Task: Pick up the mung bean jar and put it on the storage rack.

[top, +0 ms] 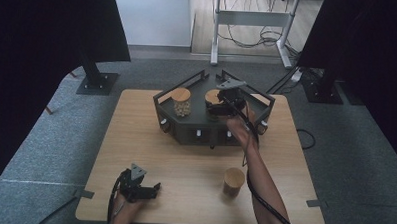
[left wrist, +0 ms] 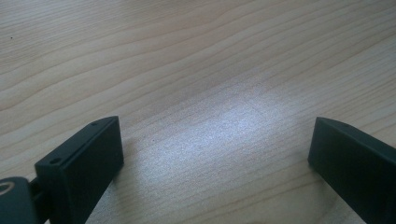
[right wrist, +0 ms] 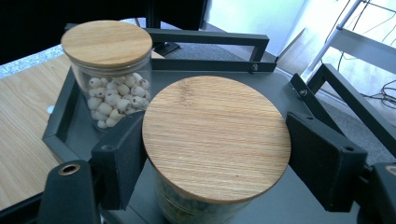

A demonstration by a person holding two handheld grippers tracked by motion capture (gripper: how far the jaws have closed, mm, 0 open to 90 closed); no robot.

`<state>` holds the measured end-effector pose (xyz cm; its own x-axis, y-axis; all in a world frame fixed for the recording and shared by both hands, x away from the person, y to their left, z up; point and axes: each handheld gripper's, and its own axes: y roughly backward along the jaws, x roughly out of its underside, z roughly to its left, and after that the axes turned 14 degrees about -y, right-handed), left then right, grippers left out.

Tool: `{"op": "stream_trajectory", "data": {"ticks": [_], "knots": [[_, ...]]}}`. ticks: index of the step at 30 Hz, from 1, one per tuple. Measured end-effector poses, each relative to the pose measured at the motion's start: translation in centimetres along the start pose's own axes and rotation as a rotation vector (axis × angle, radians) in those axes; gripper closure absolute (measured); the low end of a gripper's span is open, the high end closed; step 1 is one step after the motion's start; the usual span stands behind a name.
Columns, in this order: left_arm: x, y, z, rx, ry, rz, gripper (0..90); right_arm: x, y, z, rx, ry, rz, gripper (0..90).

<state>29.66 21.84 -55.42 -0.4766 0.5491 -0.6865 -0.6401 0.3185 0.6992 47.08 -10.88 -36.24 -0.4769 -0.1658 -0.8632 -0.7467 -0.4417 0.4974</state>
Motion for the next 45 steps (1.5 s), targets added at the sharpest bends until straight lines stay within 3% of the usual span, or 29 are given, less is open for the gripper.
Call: {"op": "stream_trajectory", "data": {"ticks": [11, 20, 33, 45], "knots": [[0.0, 0.0, 0.0, -0.002, 0.003, 0.001, 2.9, 0.5, -1.5, -0.6, 0.0, -0.018, 0.024, 23.2], [0.0, 0.1, 0.0, -0.002, 0.002, 0.002, 3.0, 0.6, -2.0, -0.9, -0.026, -0.023, 0.036, 23.0], [0.1, 0.1, 0.0, -0.001, 0.002, 0.001, 3.0, 1.0, -2.1, -1.2, -0.052, -0.029, 0.01, 22.8], [0.1, 0.2, -0.1, 0.0, 0.001, 0.0, 3.0, 1.5, -2.2, -1.7, -0.056, -0.053, 0.018, 5.2]]}}
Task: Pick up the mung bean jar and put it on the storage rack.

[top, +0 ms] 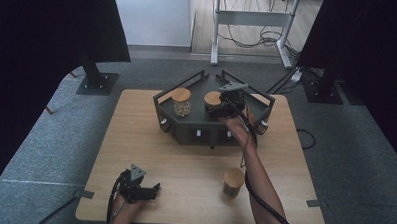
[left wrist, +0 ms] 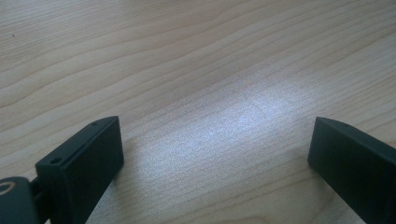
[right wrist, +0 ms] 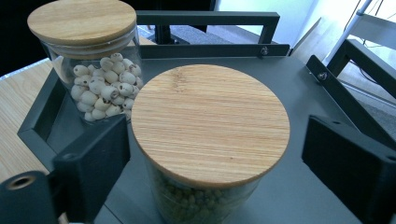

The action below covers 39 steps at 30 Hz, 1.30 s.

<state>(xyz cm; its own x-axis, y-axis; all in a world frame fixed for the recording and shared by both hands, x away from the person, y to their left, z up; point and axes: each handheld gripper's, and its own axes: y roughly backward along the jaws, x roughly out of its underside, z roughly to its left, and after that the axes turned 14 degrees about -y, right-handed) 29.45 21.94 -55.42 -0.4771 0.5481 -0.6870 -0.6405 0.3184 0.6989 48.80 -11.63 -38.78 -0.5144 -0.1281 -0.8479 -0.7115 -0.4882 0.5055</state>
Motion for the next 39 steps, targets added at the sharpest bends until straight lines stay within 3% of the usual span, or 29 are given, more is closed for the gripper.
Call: {"op": "stream_trajectory", "data": {"ticks": [5, 11, 23, 29, 32, 39], "knots": [[0.0, 0.0, 0.0, 0.0, 0.002, -0.002, 3.0, 0.0, 0.5, 0.1, -0.002, -0.012, -0.005, 3.1], [0.0, 0.0, 0.0, 0.0, 0.001, -0.001, 3.0, 0.3, 1.3, -0.3, -0.029, -0.066, -0.006, 3.4], [0.0, 0.0, 0.0, -0.001, -0.001, -0.001, 3.0, 0.6, 2.8, -0.7, -0.077, -0.085, -0.053, 9.1], [0.0, 0.0, 0.0, 0.0, -0.001, -0.001, 3.0, 0.8, 3.9, -0.6, -0.082, -0.062, -0.077, 13.7], [0.0, 0.0, 0.0, 0.0, -0.001, -0.001, 3.0, 0.8, 4.4, -0.8, -0.082, -0.088, -0.075, 13.1], [0.0, 0.0, 0.0, 0.0, -0.002, 0.0, 3.0, 1.2, 5.2, -0.8, -0.036, -0.094, -0.082, 8.3]]}}
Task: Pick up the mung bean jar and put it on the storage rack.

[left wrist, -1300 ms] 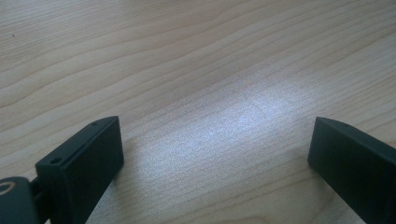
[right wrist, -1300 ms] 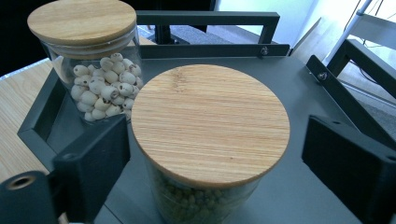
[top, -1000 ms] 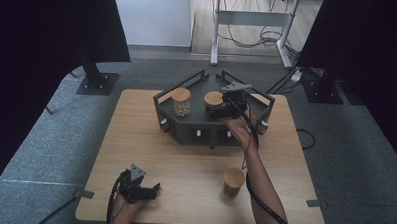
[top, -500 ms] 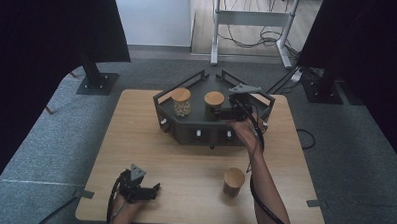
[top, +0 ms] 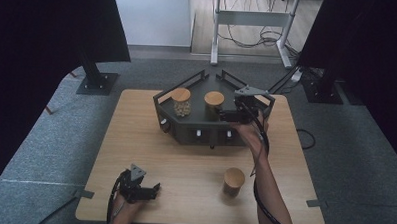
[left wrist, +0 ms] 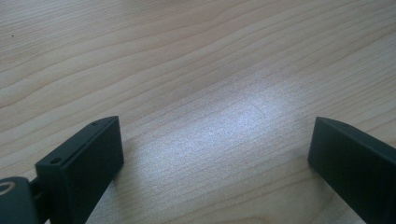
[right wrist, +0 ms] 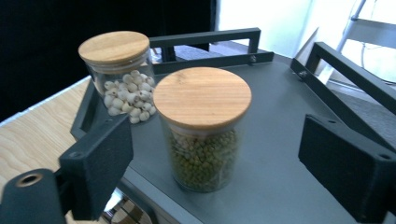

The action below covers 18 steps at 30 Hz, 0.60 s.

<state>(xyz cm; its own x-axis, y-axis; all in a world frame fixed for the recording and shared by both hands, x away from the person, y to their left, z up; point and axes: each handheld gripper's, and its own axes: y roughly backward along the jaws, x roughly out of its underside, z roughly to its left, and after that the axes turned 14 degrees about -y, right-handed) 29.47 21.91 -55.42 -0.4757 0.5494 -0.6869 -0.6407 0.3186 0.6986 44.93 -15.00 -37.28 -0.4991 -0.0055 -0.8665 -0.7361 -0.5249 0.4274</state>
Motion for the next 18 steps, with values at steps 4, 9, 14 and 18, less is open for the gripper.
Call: {"op": "stream_trajectory", "data": {"ticks": [4, 9, 14, 18], "knots": [[0.0, 0.0, 0.0, 0.0, 0.0, 0.0, 3.0, 0.2, 0.5, 0.1, 0.011, 0.002, -0.013, 7.0], [0.0, 0.0, 0.0, 0.0, 0.0, 0.0, 3.0, 0.4, 1.6, 0.2, 0.005, 0.015, -0.053, 11.1], [0.0, 0.0, 0.0, 0.0, 0.0, 0.001, 2.9, 0.5, 2.6, -0.1, -0.01, 0.015, -0.083, 12.8], [0.0, 0.0, 0.0, 0.0, 0.001, 0.001, 2.9, 0.7, 3.3, -0.5, -0.014, 0.01, -0.091, 13.9]]}}
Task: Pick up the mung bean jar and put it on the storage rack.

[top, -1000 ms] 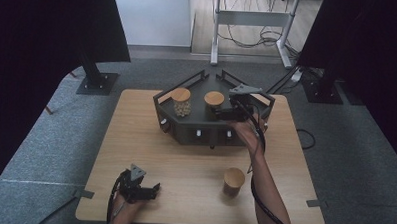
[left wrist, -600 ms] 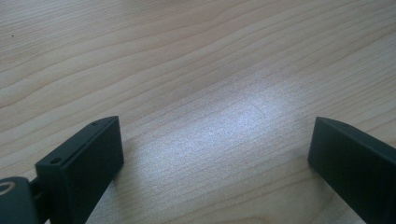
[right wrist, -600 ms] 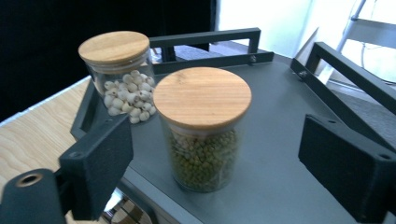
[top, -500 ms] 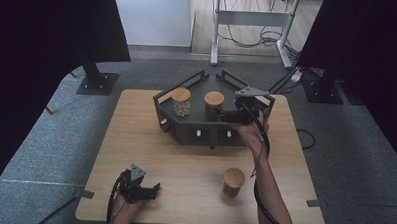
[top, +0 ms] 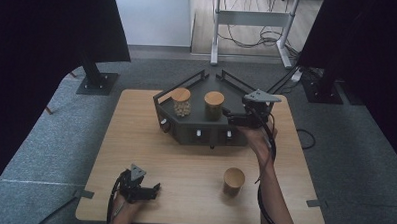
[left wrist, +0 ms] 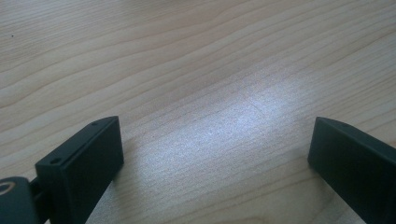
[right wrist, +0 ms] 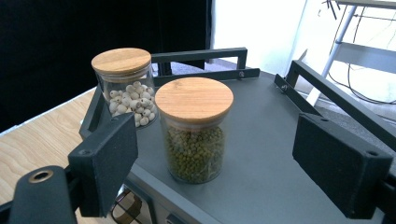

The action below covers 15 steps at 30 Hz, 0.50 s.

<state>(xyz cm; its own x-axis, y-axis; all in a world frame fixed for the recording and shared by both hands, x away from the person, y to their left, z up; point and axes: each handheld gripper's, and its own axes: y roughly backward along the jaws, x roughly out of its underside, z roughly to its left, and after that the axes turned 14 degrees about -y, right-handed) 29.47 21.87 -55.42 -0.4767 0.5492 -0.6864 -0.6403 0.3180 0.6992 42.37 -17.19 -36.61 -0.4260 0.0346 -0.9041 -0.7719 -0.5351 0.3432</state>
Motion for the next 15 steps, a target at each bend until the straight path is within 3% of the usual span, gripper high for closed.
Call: {"op": "stream_trajectory", "data": {"ticks": [5, 15], "knots": [[0.0, 0.0, 0.0, 0.0, -0.001, 0.0, 2.9, 0.3, 0.7, -0.1, 0.013, 0.006, 0.007, 11.0], [0.0, 0.0, 0.0, 0.0, 0.0, 0.0, 2.9, 1.0, 1.9, -0.1, -0.014, 0.009, 0.021, 2.0]]}}
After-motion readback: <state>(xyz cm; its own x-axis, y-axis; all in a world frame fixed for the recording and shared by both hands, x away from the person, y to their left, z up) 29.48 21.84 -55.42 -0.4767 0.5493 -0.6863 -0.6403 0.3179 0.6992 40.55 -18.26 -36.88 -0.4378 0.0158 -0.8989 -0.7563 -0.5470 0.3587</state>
